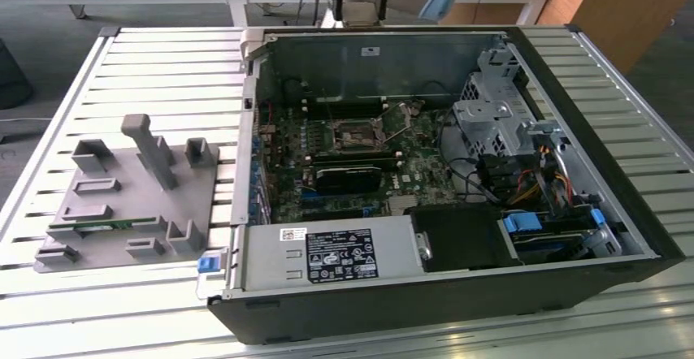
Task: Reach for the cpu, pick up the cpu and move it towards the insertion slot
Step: 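Pick up the cpu and move it towards the insertion slot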
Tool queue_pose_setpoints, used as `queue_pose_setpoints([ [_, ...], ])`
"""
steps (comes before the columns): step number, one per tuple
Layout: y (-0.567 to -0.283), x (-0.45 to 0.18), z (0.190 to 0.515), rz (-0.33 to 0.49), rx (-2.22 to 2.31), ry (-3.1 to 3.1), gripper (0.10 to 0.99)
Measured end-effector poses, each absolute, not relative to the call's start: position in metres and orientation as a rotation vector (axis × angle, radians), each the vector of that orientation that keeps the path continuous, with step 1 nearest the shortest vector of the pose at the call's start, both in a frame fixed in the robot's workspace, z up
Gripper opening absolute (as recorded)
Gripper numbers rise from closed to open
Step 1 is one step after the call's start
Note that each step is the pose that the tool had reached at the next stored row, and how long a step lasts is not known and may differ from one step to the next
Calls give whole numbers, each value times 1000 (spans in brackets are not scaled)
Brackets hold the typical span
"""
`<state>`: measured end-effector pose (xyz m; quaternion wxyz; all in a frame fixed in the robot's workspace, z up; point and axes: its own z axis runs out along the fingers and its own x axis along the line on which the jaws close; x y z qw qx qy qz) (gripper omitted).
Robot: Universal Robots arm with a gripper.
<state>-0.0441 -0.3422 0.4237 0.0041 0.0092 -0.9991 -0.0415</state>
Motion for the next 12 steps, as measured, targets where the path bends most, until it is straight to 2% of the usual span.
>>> queue_pose_setpoints([
  [12,-335,-21,422,-128,22,-3133,541],
])
